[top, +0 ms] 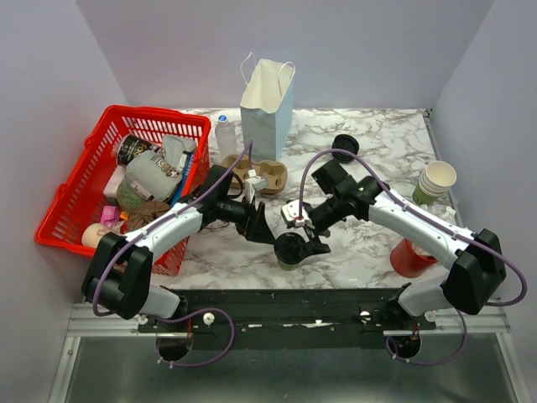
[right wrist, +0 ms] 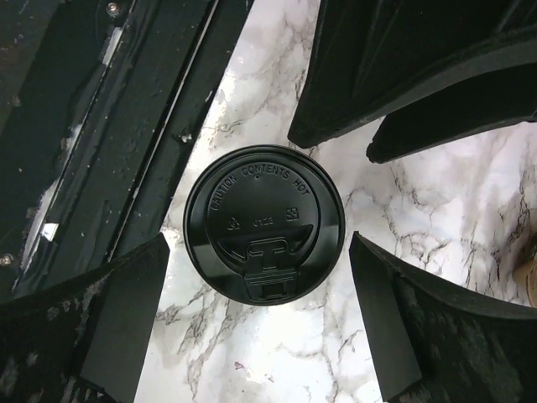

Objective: Pack the takeout coffee

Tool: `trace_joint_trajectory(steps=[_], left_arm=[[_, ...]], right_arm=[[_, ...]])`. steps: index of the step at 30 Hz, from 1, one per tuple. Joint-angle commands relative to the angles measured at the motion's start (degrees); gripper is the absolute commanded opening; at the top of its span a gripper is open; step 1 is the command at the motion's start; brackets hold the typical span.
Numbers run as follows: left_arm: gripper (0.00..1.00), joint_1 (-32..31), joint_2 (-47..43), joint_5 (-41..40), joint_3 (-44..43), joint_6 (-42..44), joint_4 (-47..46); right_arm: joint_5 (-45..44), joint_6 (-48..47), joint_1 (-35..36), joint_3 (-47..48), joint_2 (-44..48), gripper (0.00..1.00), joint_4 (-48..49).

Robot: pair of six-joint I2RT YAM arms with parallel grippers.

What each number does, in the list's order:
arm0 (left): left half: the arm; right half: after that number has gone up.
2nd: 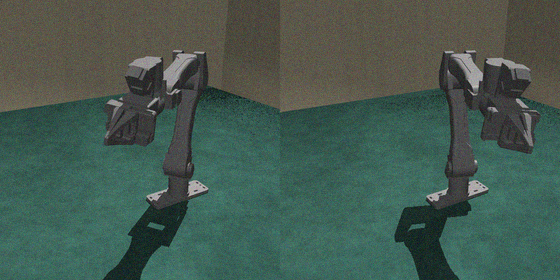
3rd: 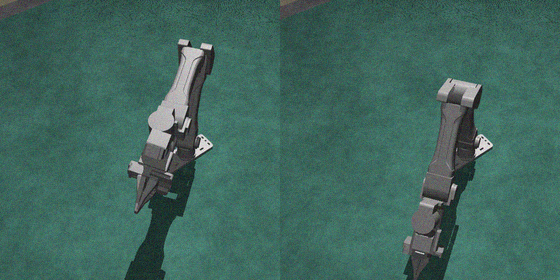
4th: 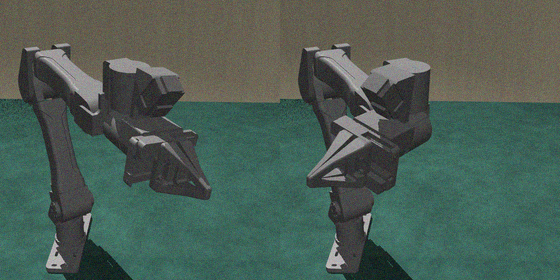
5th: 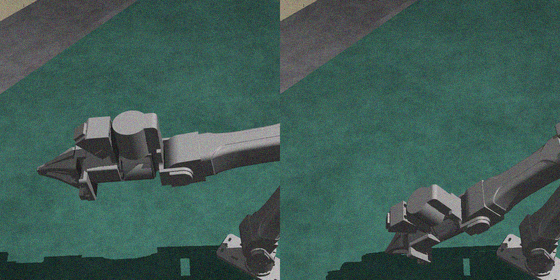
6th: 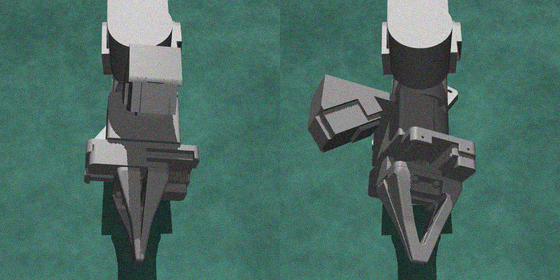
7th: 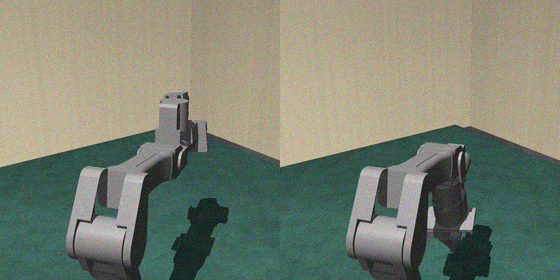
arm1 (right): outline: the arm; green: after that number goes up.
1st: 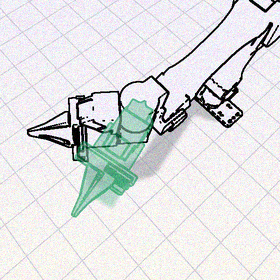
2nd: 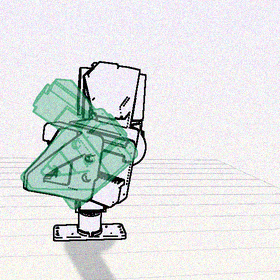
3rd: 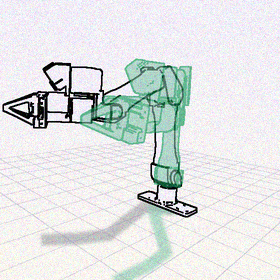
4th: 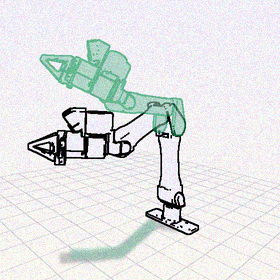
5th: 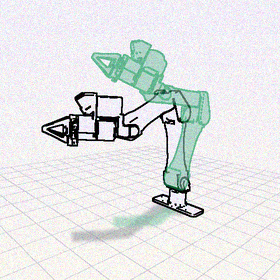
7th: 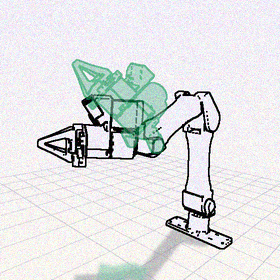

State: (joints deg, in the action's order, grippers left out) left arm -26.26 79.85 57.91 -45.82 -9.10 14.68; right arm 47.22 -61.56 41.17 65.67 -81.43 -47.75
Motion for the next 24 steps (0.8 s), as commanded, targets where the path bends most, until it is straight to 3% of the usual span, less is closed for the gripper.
trace_joint_trajectory(steps=[1, 24], left_arm=[[0.84, 0.2, 1.5, 3.7, -0.9, -1.4, -3.0], [0.82, 0.3, 10.1, 3.7, -3.8, -0.3, -1.8]], right_arm=[[1.2, -2.3, 0.4, 0.9, -1.4, 0.97, -0.4], [-2.0, -4.0, 1.1, 2.9, -6.1, 0.95, -1.1]])
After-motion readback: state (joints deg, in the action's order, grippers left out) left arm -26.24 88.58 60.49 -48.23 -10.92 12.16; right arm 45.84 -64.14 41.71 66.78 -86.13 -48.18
